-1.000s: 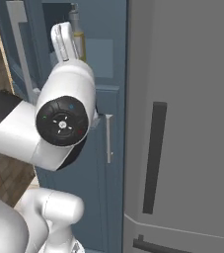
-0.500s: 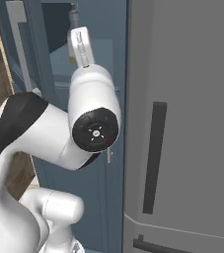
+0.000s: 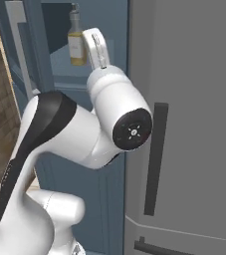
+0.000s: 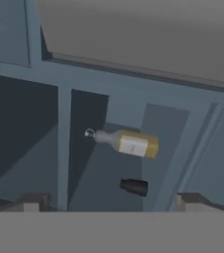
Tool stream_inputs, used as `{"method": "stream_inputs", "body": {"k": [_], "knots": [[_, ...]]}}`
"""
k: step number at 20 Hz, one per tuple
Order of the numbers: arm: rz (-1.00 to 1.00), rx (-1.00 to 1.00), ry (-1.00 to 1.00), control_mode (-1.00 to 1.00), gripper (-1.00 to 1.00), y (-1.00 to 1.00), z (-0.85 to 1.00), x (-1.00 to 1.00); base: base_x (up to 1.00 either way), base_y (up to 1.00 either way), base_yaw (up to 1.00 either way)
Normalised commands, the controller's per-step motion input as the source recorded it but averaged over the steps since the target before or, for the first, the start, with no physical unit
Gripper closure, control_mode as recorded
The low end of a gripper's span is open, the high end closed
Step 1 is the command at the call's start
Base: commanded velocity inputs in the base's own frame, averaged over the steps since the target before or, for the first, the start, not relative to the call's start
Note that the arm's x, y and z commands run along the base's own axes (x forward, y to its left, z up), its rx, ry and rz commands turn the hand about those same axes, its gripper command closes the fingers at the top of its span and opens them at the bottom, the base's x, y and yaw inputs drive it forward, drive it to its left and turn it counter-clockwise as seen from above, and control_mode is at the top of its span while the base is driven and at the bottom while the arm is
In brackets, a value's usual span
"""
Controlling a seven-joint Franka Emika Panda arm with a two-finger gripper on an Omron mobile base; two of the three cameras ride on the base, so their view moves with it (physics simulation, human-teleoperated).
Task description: Move the oil and vinegar bottle and shaker from the cabinet to the dining counter.
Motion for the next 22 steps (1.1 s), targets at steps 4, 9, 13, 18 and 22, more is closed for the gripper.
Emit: {"method": "stream_inputs", "body": {"k": [4, 9, 13, 18, 22], "knots": [[0.09, 0.00, -0.04, -1.00, -1.00, 0.08, 0.00, 0.26, 0.00, 0.00, 0.00], [0.06, 0.00, -0.06, -1.00, -1.00, 0.17, 0.00, 0.30, 0.00, 0.00, 0.00], [0.01, 0.00, -0.09, -1.00, -1.00, 0.24, 0.00, 0.32, 0.00, 0.00, 0.00], [0.00, 0.00, -0.06, -1.00, -1.00, 0.26, 0.00, 0.34, 0.00, 0.00, 0.00], [0.01, 0.00, -0.03, -1.00, -1.00, 0.19, 0.00, 0.28, 0.00, 0.00, 0.00]]}}
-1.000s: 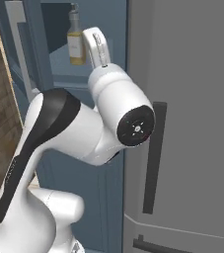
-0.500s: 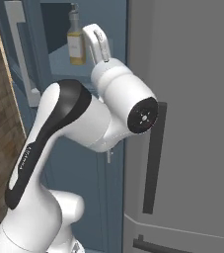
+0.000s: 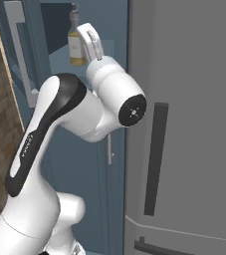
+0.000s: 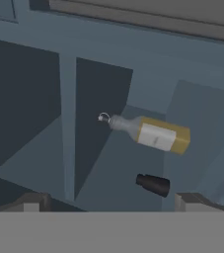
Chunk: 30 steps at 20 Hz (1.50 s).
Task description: Move the oil and vinegar bottle and shaker from the cabinet to the dining counter.
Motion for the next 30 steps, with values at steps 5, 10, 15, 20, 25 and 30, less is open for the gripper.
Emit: {"method": "stream_inputs", "body": {"k": [5, 10, 15, 20, 25, 30], "knots": [[0.04, 0.00, -0.02, -1.00, -1.00, 0.17, 0.00, 0.17, 0.00, 0.00, 0.00], [0.07, -0.01, -0.02, -1.00, -1.00, 0.19, 0.00, 0.01, 0.00, 0.00, 0.00], [0.11, -0.03, -0.07, -1.00, -1.00, 0.24, 0.01, -0.22, 0.00, 0.00, 0.00], [0.12, -0.07, -0.13, -1.00, -1.00, 0.28, 0.04, -0.43, 0.00, 0.00, 0.00], [0.10, -0.09, -0.15, -1.00, -1.00, 0.37, 0.00, -0.48, 0.00, 0.00, 0.00], [0.10, -0.12, -0.12, -1.00, -1.00, 0.49, 0.00, -0.46, 0.00, 0.00, 0.00]]}}
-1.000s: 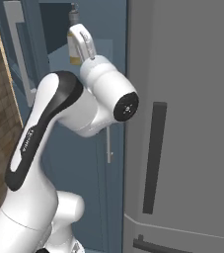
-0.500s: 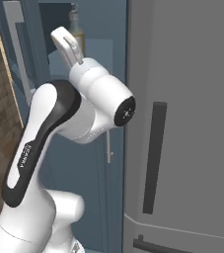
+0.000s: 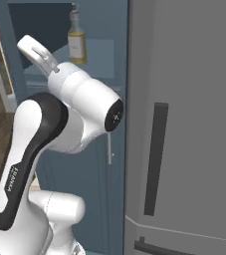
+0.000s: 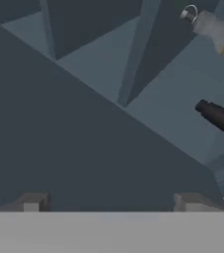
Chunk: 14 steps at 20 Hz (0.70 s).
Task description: Move the oil and vinegar bottle and shaker from the cabinet to the dining counter.
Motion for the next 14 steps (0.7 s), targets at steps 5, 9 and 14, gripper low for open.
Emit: {"method": "stream_inputs", "body": {"k": [5, 9, 14], "knots": [[0.09, -0.15, -0.09, -1.00, -1.00, 0.60, 0.00, -0.46, 0.00, 0.00, 0.00], [0.04, -0.16, -0.09, -1.00, -1.00, 0.71, 0.00, -0.40, 0.00, 0.00, 0.00], [0.00, -0.18, -0.07, -1.00, -1.00, 0.81, 0.00, -0.23, 0.00, 0.00, 0.00]]}}
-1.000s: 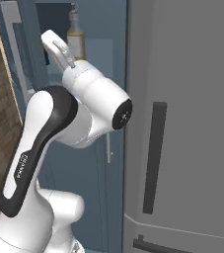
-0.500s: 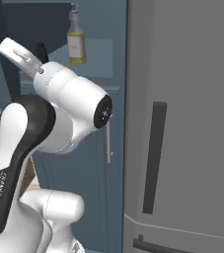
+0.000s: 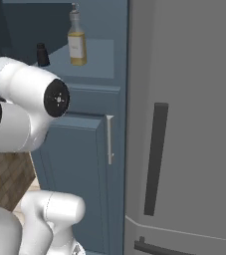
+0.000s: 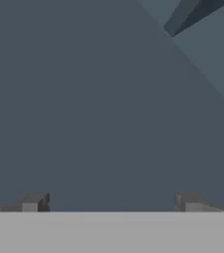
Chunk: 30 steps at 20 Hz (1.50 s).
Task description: Move the oil and vinegar bottle and shaker from the cabinet to the dining counter.
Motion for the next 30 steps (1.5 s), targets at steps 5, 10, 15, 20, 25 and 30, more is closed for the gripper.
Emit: {"method": "stream_inputs", "body": {"k": [5, 10, 15, 20, 25, 30], "knots": [[0.00, -0.17, -0.04, -1.00, -1.00, 0.78, 0.00, -0.04, 0.00, 0.00, 0.00], [-0.01, -0.13, -0.04, -1.00, -1.00, 0.56, 0.00, 0.04, 0.00, 0.00, 0.00], [-0.08, -0.18, -0.04, -1.00, -1.00, 0.02, 0.02, 0.06, 0.00, 0.00, 0.00], [-0.13, -0.17, -0.01, -1.00, -1.00, -0.38, 0.00, 0.00, 0.00, 0.00, 0.00], [-0.17, -0.15, 0.00, -1.00, -1.00, -0.49, 0.02, 0.05, 0.00, 0.00, 0.00], [-0.23, -0.14, 0.00, -1.00, -1.00, -0.46, 0.05, 0.21, 0.00, 0.00, 0.00]]}}
